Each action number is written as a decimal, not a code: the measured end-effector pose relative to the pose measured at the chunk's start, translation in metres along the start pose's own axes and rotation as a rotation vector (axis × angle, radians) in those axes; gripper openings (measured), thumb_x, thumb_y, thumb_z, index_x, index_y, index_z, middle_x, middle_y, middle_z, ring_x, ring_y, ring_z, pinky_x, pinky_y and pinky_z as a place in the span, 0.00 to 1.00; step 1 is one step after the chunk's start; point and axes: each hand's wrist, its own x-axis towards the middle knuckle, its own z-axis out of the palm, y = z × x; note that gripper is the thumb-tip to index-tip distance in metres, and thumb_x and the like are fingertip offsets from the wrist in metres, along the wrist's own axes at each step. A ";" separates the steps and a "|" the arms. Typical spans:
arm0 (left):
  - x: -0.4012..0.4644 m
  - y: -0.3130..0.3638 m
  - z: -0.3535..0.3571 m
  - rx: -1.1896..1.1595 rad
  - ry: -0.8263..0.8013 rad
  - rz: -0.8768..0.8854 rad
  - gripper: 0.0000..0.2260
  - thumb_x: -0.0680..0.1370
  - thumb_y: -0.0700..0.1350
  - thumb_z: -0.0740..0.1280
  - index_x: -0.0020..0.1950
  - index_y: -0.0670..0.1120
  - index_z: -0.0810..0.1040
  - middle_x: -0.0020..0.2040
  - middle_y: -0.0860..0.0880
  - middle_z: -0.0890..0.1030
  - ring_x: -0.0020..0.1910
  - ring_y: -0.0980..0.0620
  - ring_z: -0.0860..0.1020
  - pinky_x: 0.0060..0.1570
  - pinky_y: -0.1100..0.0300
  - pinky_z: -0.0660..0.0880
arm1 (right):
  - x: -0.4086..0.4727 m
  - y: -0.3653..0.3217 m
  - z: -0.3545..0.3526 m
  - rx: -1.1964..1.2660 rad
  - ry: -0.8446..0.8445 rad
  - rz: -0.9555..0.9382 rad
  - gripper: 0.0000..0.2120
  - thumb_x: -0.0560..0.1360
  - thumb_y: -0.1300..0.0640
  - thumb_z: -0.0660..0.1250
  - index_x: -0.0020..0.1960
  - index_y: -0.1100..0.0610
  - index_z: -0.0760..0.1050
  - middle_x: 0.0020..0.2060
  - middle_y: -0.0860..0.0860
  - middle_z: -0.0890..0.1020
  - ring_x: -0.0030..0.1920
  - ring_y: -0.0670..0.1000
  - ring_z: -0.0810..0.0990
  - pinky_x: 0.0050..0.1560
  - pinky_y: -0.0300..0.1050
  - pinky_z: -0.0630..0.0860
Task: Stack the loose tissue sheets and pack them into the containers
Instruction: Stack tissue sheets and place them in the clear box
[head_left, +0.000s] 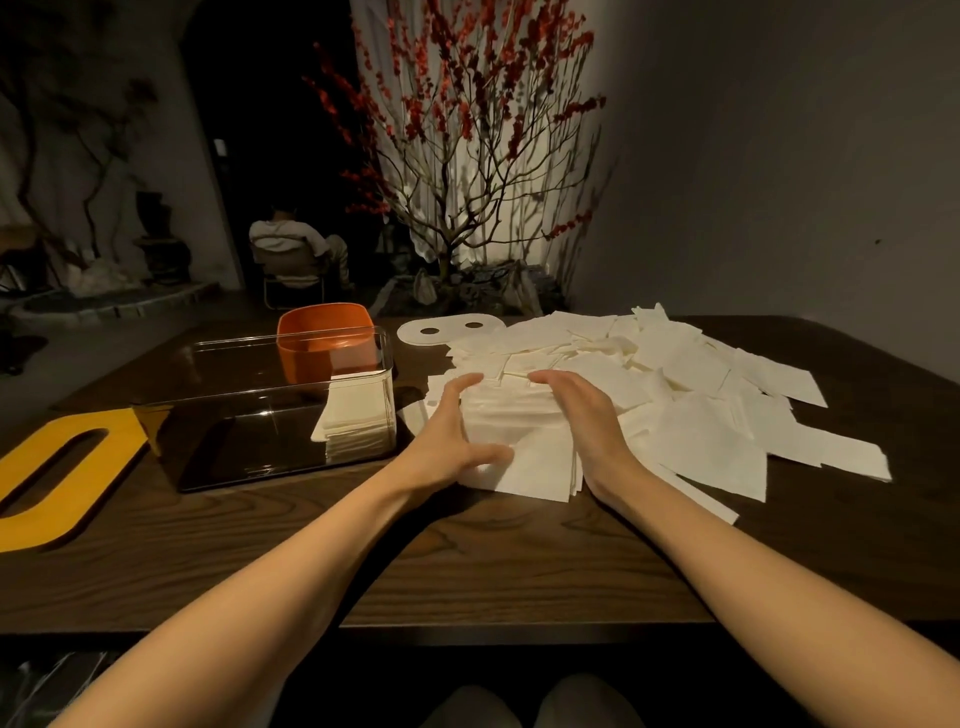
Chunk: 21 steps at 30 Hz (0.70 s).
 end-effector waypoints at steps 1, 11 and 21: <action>-0.001 0.000 -0.001 0.014 0.022 0.019 0.35 0.72 0.37 0.74 0.73 0.52 0.59 0.61 0.54 0.69 0.55 0.58 0.71 0.46 0.77 0.69 | 0.000 -0.001 0.001 0.009 -0.005 -0.011 0.11 0.80 0.56 0.60 0.54 0.57 0.80 0.50 0.43 0.81 0.53 0.39 0.76 0.50 0.28 0.70; -0.003 -0.007 0.001 -0.054 0.170 0.098 0.33 0.70 0.43 0.76 0.68 0.52 0.61 0.61 0.53 0.69 0.56 0.60 0.72 0.48 0.72 0.73 | -0.002 0.003 0.001 -0.007 0.020 0.077 0.16 0.81 0.48 0.57 0.63 0.53 0.75 0.60 0.48 0.76 0.62 0.50 0.72 0.67 0.49 0.68; -0.003 -0.006 -0.001 -0.207 0.102 -0.020 0.43 0.72 0.40 0.74 0.76 0.50 0.48 0.57 0.59 0.69 0.52 0.63 0.71 0.51 0.70 0.71 | -0.002 0.003 0.010 -0.034 -0.085 0.078 0.15 0.81 0.44 0.55 0.66 0.46 0.65 0.66 0.45 0.68 0.66 0.46 0.66 0.69 0.45 0.61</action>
